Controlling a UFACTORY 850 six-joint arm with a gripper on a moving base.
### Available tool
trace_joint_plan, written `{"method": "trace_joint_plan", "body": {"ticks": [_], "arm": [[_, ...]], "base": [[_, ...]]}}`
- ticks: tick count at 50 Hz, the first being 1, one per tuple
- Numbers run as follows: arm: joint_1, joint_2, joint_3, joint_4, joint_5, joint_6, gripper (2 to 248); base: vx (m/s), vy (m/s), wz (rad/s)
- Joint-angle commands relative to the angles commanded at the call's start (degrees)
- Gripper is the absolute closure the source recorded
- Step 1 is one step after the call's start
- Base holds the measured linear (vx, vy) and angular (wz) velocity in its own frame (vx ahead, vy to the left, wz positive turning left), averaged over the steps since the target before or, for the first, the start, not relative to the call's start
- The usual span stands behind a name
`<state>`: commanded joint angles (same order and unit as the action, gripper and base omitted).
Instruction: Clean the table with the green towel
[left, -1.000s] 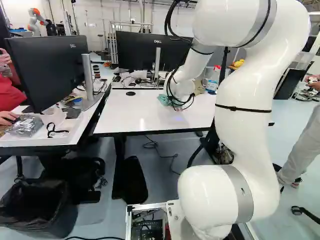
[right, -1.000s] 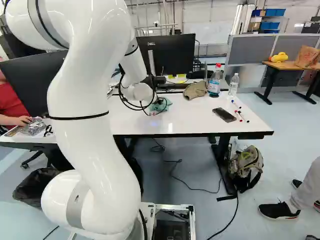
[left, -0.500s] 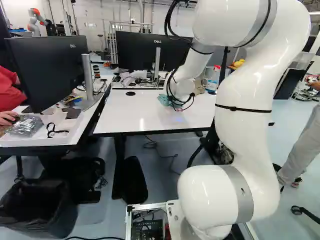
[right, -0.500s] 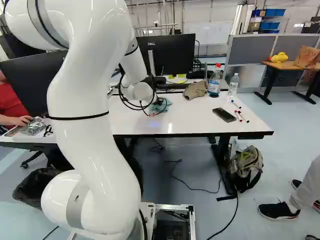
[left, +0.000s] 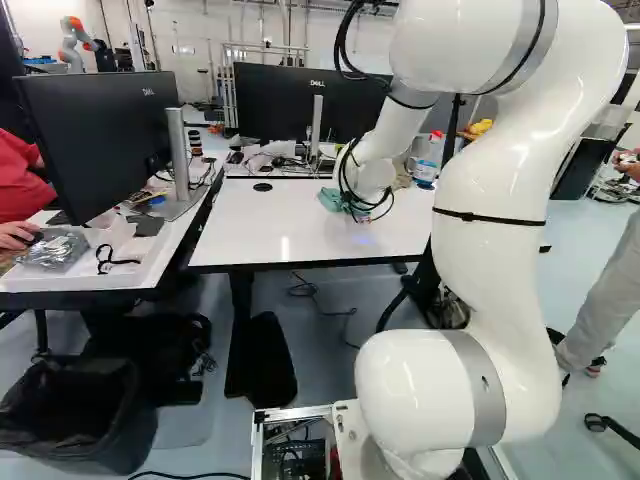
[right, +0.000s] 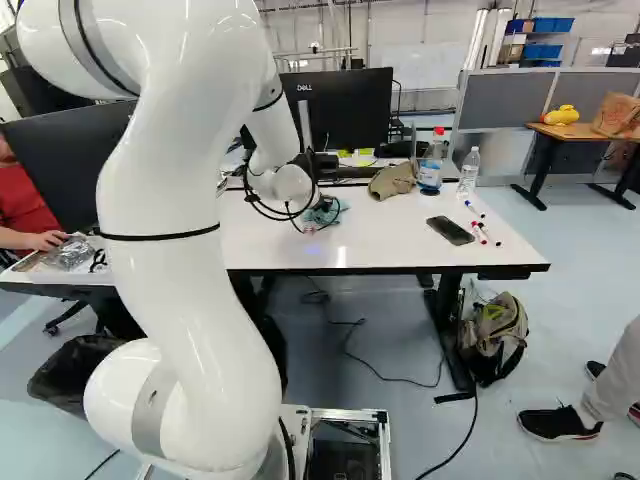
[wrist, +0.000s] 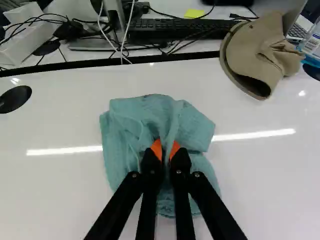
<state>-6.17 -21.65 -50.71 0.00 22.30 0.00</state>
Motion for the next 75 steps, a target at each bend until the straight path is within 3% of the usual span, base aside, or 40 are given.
{"method": "trace_joint_plan", "body": {"ticks": [36,75], "arm": [[-4.8,-5.5,-7.0,0.0,0.0,0.0,213],[-2.9,-14.0,-18.4,0.0,0.0,0.0,213]], "base": [[0.0,0.0,0.0],[0.0,0.0,0.0]]}}
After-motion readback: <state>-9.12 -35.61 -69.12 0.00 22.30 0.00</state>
